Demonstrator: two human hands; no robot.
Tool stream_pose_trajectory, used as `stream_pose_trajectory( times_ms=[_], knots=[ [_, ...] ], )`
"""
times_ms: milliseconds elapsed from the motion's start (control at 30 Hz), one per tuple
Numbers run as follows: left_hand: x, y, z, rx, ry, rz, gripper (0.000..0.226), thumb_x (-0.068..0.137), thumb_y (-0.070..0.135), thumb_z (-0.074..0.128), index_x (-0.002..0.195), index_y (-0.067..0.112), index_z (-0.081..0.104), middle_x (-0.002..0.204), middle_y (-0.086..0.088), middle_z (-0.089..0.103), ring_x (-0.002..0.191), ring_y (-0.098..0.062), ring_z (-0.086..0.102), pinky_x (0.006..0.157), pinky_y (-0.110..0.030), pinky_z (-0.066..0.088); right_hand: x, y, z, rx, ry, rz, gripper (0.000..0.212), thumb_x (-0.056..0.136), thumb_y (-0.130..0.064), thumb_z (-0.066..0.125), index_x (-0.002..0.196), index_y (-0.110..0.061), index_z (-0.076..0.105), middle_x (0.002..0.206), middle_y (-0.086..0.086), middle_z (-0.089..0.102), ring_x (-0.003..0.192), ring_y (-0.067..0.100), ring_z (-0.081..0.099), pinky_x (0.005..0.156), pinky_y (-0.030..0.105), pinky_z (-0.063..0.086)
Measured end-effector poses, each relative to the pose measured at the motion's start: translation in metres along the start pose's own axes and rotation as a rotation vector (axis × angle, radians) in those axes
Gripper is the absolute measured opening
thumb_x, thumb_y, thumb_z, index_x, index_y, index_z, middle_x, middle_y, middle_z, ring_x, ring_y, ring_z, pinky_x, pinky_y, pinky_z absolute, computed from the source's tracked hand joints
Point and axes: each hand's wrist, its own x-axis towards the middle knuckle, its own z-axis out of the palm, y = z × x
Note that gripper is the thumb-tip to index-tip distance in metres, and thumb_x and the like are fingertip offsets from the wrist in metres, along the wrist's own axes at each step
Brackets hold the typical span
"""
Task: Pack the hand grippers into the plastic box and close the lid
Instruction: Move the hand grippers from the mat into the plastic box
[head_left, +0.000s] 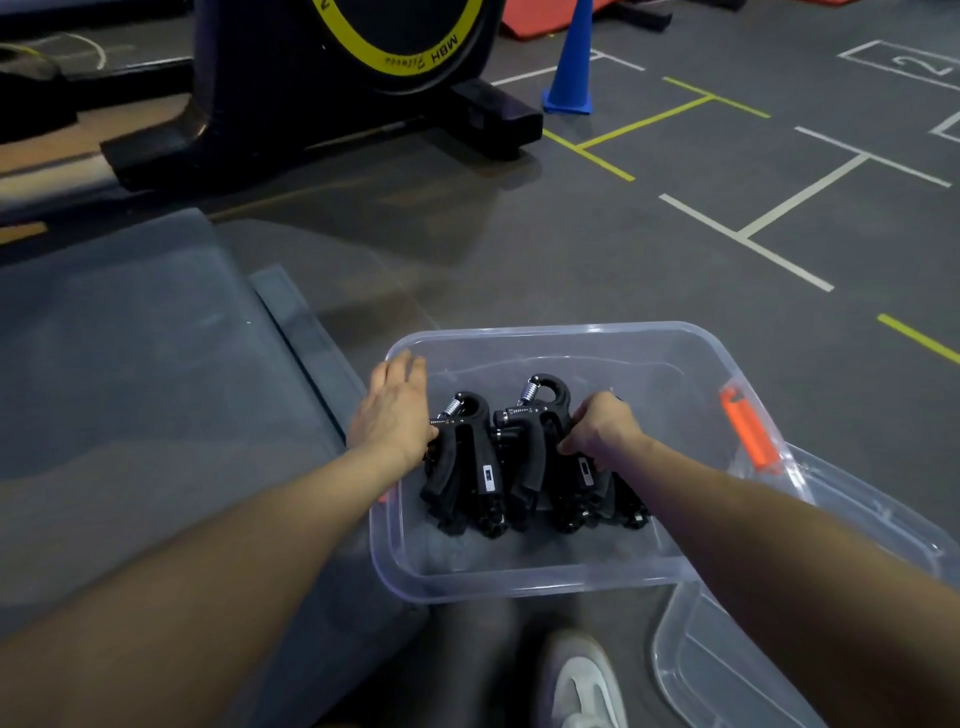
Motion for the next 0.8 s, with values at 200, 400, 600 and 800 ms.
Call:
stream_pose_trajectory(
  times_ms=[200,400,600,800],
  knots=[
    [0.003,-0.001,0.000,-0.005,0.002,0.000,0.083,0.086,0.021,0.065,0.149,0.009,0.011,0.158,-0.001,0.009,0.145,-0.019,0.010,0.115,-0.034,0.025,0.004,0.001,0.010,-0.005,-0.006,-0.009,0.044,0.067,-0.016,0.083,0.104,0.002,0.066,0.103,0.018,0.071,0.095,0.032,0.069,0.086,0.041,0.057],
    [0.006,-0.001,0.000,-0.028,-0.016,-0.001,0.084,0.086,0.023,0.066,0.149,0.009,0.012,0.158,-0.002,0.009,0.144,-0.021,0.011,0.116,-0.036,0.027,0.007,0.002,0.010,0.063,0.040,-0.105,0.036,0.072,-0.009,0.078,0.106,-0.007,0.067,0.097,0.009,0.067,0.092,0.020,0.062,0.088,0.026,0.048],
    [0.007,-0.007,-0.014,-0.049,-0.018,0.003,0.067,0.088,0.024,0.061,0.145,0.013,0.027,0.150,-0.002,0.026,0.138,-0.024,0.026,0.112,-0.037,0.032,-0.003,-0.032,0.009,0.298,0.016,-0.265,0.048,0.076,0.000,0.073,0.122,-0.007,0.060,0.103,0.008,0.062,0.094,0.022,0.061,0.092,0.026,0.049],
    [-0.014,-0.033,-0.063,-0.053,0.041,-0.126,0.050,0.090,0.026,0.057,0.136,0.017,0.041,0.140,-0.008,0.039,0.131,-0.029,0.042,0.104,-0.040,0.039,-0.044,-0.103,0.006,0.267,-0.009,-0.420,0.041,0.078,-0.003,0.072,0.118,-0.002,0.061,0.096,0.006,0.060,0.086,0.017,0.054,0.064,0.021,0.044]
  ],
)
